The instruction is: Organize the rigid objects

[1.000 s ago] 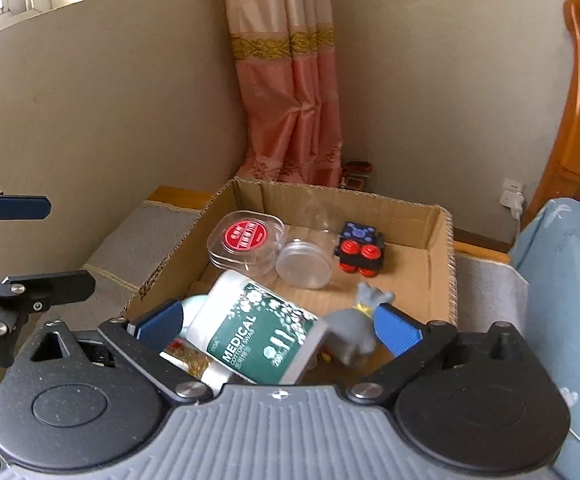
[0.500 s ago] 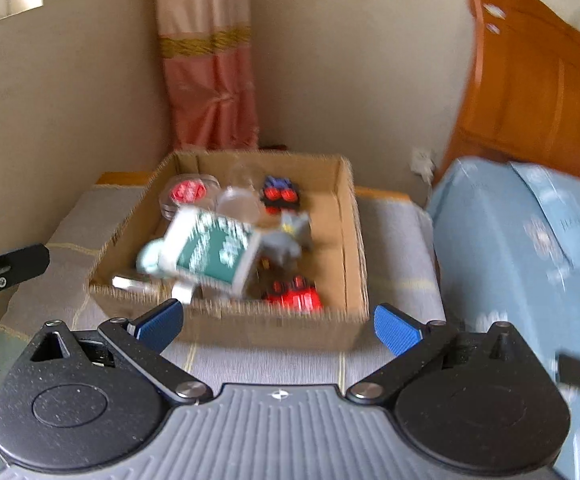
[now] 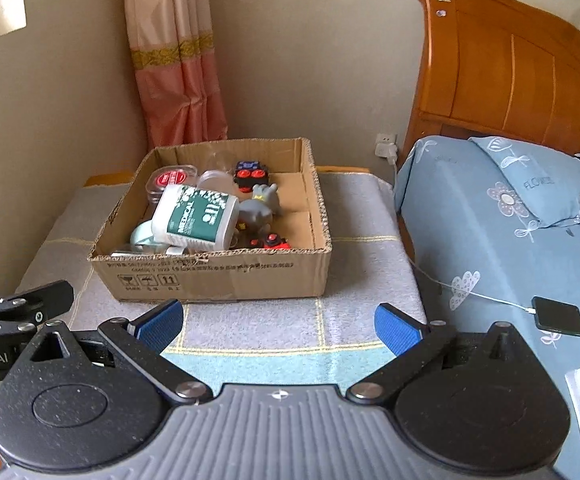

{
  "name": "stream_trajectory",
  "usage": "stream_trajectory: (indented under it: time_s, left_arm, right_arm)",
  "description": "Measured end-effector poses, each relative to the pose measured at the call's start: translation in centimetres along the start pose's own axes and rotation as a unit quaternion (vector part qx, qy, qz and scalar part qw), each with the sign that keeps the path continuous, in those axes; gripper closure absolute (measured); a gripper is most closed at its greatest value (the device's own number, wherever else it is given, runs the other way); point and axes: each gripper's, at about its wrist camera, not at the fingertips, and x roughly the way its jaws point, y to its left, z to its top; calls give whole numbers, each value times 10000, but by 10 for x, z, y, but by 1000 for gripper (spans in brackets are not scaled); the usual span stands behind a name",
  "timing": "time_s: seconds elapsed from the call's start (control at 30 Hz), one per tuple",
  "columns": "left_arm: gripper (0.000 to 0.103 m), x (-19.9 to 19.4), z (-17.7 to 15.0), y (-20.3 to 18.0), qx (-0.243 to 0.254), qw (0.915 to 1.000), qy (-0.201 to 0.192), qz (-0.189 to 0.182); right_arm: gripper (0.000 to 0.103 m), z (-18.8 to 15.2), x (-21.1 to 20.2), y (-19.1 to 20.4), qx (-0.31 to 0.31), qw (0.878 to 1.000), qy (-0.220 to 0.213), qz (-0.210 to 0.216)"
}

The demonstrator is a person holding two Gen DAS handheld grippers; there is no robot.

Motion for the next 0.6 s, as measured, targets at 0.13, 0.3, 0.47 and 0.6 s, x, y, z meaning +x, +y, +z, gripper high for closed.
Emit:
stream_trajectory:
  time_s: [0.13, 0.3, 0.47, 0.6]
  left_arm:
    - [1, -4, 0, -1, -28, 10000, -12, 34]
    - [1, -4, -1, 0, -26, 9999, -7, 118]
    - [1, -5, 0, -1, -27, 10000, 11, 83]
    - [1, -4, 0, -3, -14, 10000, 6, 78]
  right_arm:
    - [0, 0, -3, -1, 9, 10000, -49, -13]
    - [0, 0, -2, -1, 18, 10000, -53, -30]
    - [0, 0, -2, -2, 25, 10000, -59, -30]
    - [0, 0, -3, -2, 3, 10000, -71, -34]
